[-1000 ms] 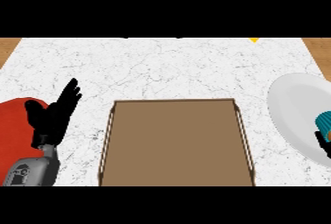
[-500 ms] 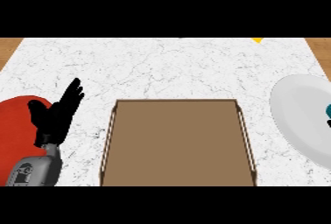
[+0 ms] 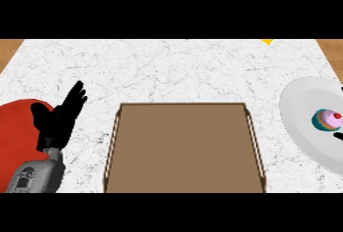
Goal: Pick the cupcake from the tray and place it in the plate
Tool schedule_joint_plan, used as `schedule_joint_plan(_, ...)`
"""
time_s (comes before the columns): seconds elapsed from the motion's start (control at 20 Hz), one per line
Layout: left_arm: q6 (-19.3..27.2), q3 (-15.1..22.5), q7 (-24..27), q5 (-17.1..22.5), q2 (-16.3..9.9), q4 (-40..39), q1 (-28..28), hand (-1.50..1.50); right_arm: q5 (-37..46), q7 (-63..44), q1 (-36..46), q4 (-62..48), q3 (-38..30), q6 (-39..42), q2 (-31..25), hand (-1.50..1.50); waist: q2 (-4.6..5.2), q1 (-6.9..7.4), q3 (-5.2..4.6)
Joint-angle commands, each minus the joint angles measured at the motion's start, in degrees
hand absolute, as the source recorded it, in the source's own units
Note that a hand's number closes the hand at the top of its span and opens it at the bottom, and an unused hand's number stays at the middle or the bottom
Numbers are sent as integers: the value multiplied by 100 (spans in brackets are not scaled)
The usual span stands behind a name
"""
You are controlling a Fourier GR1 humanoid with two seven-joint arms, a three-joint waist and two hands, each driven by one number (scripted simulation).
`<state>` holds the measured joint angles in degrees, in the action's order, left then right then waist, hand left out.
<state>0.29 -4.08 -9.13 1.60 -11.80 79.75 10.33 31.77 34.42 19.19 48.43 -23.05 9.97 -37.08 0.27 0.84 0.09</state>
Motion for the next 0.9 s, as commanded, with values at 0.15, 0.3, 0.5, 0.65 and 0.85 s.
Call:
schedule_joint_plan(0.15,26,-109,167,-23,-5,-165,-58,0,-1010,1301,250,19,-518,500,102,-150,-28,-111,-6)
schedule_joint_plan(0.3,198,51,-41,-124,162,121,-76,0,-1632,1232,294,261,-677,1531,22,-150,-58,-142,-10)
schedule_joint_plan(0.5,18,-108,-16,3,6,-1,-57,0,-2321,-295,361,591,-937,2077,149,-150,-63,-168,-20)
schedule_joint_plan(0.65,1,-42,-50,-13,23,138,-85,0,-2833,-829,327,56,-1106,3170,-346,-150,-62,-142,-16)
schedule_joint_plan(0.85,121,11,-19,-137,121,76,-118,0,-3343,-1032,220,-232,-1245,3789,-591,-150,-35,-107,-9)
